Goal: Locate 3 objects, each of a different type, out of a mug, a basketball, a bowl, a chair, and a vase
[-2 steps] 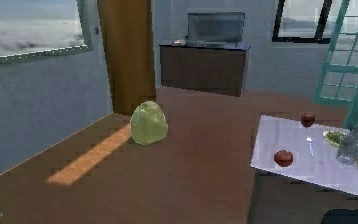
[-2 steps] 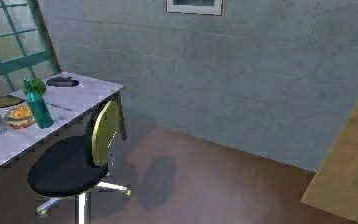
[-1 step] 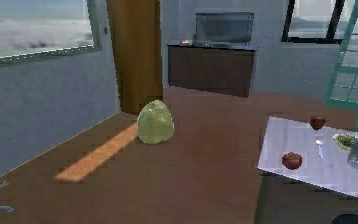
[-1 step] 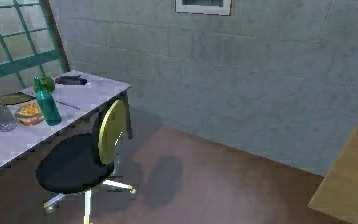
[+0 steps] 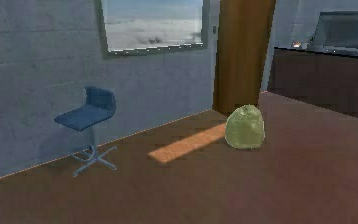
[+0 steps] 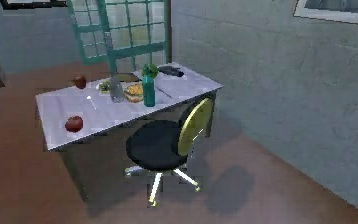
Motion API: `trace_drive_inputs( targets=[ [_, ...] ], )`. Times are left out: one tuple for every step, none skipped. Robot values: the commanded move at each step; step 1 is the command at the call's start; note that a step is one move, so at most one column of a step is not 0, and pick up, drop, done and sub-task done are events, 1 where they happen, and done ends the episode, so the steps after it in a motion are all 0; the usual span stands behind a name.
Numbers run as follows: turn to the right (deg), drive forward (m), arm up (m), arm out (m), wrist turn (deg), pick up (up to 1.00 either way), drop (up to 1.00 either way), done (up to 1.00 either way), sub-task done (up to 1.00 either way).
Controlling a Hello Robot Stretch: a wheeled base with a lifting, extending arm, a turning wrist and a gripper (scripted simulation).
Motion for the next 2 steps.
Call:
trace_drive_inputs(
  targets=[
    [0.0, 0.5, 0.0, 0.0, 0.0, 0.0, 0.0, 0.0, 0.0],
    [36.0, 0.0, 0.0, 0.0, 0.0, 0.0, 0.0, 0.0, 0.0]
  ],
)
